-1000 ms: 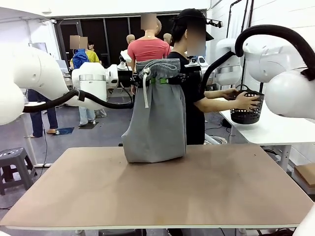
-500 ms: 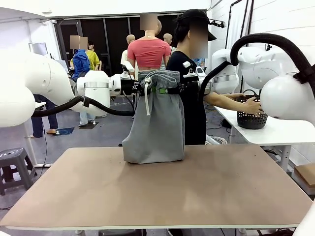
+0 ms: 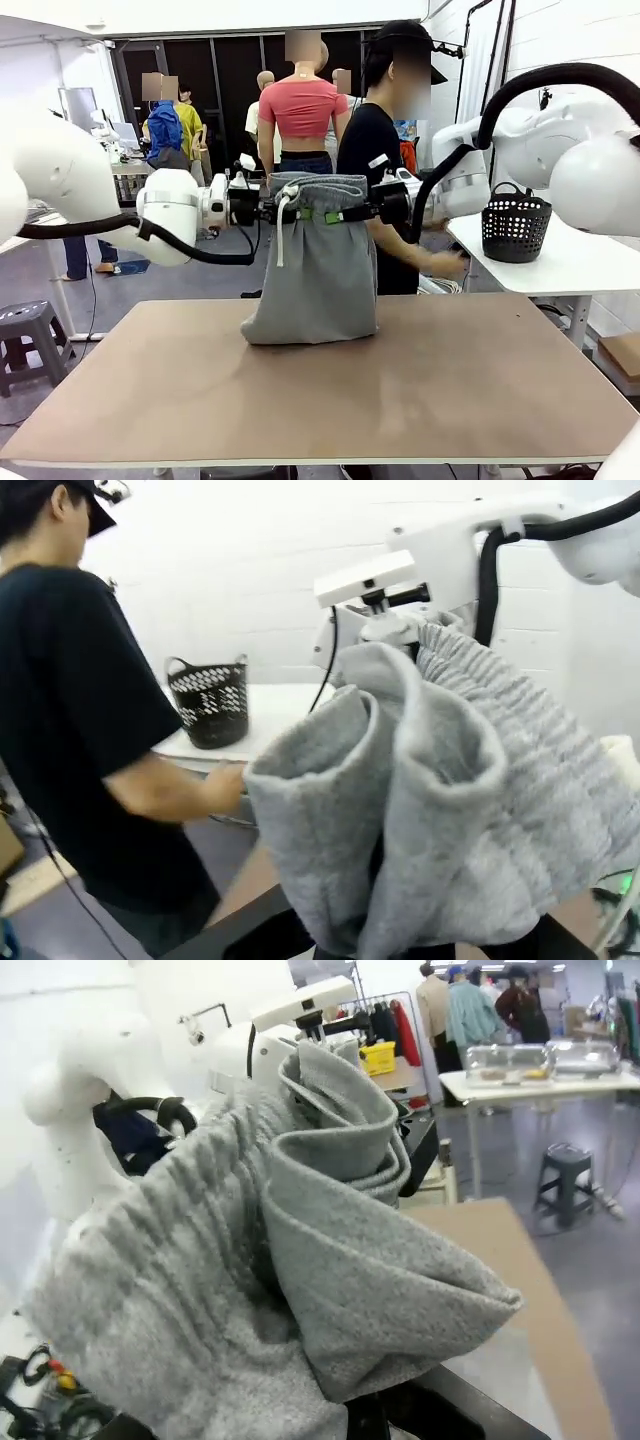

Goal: Fold the training pants.
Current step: Fold the Training pants in half.

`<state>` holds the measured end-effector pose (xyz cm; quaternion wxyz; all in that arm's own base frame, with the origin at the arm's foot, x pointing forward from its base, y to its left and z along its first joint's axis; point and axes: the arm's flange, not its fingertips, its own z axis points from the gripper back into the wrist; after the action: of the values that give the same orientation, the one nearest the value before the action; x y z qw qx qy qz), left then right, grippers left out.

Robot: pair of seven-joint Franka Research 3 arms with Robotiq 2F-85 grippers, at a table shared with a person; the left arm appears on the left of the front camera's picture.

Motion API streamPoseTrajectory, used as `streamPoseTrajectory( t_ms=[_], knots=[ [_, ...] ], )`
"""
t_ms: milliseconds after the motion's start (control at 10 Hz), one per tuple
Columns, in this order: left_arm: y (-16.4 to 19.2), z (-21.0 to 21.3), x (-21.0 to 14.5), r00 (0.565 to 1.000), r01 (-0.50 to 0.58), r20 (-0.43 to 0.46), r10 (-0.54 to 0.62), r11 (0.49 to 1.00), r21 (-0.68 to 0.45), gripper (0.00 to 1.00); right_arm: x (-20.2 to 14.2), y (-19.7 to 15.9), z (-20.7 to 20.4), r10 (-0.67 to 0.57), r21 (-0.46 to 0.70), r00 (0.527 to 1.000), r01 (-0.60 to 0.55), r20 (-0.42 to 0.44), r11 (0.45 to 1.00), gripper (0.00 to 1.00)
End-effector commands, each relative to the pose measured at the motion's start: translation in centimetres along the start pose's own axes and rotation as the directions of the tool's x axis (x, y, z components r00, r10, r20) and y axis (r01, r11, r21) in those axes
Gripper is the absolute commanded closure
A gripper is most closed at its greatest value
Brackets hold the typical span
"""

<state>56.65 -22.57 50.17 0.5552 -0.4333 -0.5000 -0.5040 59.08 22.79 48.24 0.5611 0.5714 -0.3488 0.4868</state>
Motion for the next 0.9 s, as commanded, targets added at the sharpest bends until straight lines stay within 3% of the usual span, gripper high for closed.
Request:
streamPoseTrajectory(
  t_ms=[0,400,500,600,800],
  knots=[
    [-2.4,1.9,-0.8,0.998,-0.066,-0.015,0.066,0.997,-0.045,1.0,-2.7,2.3,1.4,-0.106,0.029,0.993,0.108,-0.057,0.994,1.0],
    [-7.3,2.3,-5.7,0.978,-0.196,0.056,0.202,0.975,-0.1,1.0,-9.0,4.5,1.1,-0.292,0.07,0.955,0.295,-0.053,0.953,1.0],
    [-8.0,2.6,-5.8,0.972,-0.21,0.08,0.221,0.969,-0.128,1.0,-9.4,4.5,0.5,-0.291,0.086,0.955,0.295,-0.053,0.952,1.0],
    [-6.6,0.0,-6.7,0.984,-0.177,-0.003,0.178,0.977,-0.122,1.0,-8.0,3.5,-0.5,-0.239,0.07,0.971,0.24,-0.023,0.968,1.0],
    [-6.6,0.0,-6.7,0.984,-0.177,-0.003,0.178,0.977,-0.122,1.0,-8.0,3.5,-0.5,-0.239,0.07,0.971,0.24,-0.023,0.968,1.0]
  ],
)
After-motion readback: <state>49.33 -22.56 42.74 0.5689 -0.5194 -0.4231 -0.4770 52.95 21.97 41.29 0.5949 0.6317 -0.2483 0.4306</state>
